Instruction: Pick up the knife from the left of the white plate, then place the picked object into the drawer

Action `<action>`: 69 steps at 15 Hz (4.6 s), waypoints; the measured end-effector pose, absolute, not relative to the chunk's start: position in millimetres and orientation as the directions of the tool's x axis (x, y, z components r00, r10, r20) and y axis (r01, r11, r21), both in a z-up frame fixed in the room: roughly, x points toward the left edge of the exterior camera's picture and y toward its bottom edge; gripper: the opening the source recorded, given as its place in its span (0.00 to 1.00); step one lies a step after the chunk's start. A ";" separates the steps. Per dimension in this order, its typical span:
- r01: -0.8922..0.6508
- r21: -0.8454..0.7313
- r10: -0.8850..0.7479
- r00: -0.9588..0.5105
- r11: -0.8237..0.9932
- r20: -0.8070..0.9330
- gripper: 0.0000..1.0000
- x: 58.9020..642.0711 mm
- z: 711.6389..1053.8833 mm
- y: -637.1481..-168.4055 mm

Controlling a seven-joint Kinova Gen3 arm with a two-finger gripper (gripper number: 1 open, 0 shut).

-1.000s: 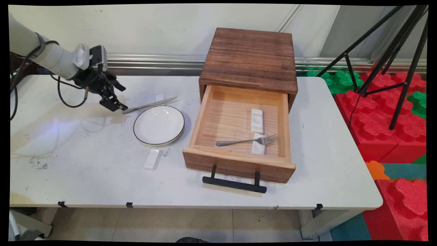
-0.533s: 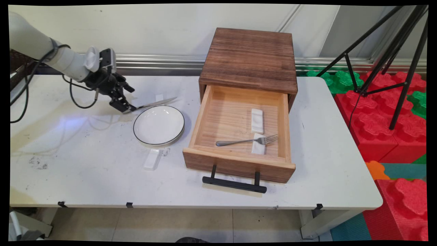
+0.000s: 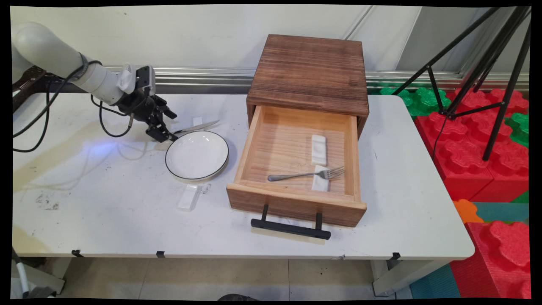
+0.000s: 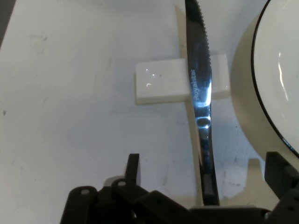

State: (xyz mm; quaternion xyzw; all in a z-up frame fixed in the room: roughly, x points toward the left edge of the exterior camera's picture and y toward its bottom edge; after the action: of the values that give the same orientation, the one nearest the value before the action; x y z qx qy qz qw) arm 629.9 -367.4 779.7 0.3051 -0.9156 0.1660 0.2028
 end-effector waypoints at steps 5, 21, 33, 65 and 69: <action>-0.613 -0.178 -0.482 -0.742 0.770 0.467 1.00 631.8 773.5 -370.5; -0.617 -0.165 -0.480 -0.728 0.769 0.489 0.00 634.5 768.7 -376.1; -0.617 -0.189 -0.441 -0.713 0.763 0.545 0.00 634.8 817.7 -361.3; -0.426 -0.170 -0.201 -0.694 0.889 0.691 0.00 384.3 934.3 -366.3; -0.408 -0.165 -0.203 -0.717 0.898 0.667 0.00 351.7 912.1 -386.5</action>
State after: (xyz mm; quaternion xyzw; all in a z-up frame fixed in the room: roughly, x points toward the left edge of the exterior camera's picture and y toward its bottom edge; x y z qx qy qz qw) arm 351.7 -386.5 912.1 0.1673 -0.9140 0.1520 0.3369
